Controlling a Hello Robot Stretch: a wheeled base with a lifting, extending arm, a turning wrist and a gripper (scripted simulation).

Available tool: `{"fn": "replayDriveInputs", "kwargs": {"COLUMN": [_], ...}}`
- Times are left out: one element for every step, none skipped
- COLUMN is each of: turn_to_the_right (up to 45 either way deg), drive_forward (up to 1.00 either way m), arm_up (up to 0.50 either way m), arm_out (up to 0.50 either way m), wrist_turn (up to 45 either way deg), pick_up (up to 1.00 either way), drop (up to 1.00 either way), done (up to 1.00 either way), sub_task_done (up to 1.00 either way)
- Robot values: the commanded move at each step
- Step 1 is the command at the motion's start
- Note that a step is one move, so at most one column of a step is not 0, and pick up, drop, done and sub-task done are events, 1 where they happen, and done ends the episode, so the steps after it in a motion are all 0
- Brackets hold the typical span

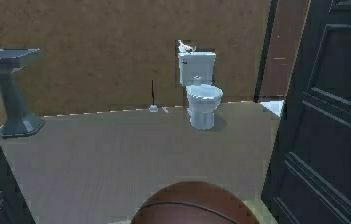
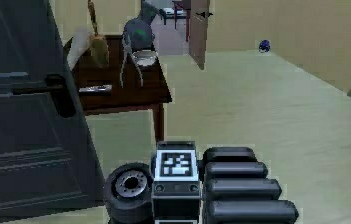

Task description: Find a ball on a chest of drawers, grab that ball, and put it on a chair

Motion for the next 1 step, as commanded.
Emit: {"fn": "replayDriveInputs", "kwargs": {"turn_to_the_right": [0.0], "drive_forward": [1.00], "arm_up": [0.00], "arm_out": [0.00], "wrist_turn": [0.0], "pick_up": [0.00], "drop": [0.00], "done": [0.00], "sub_task_done": [0.00]}}
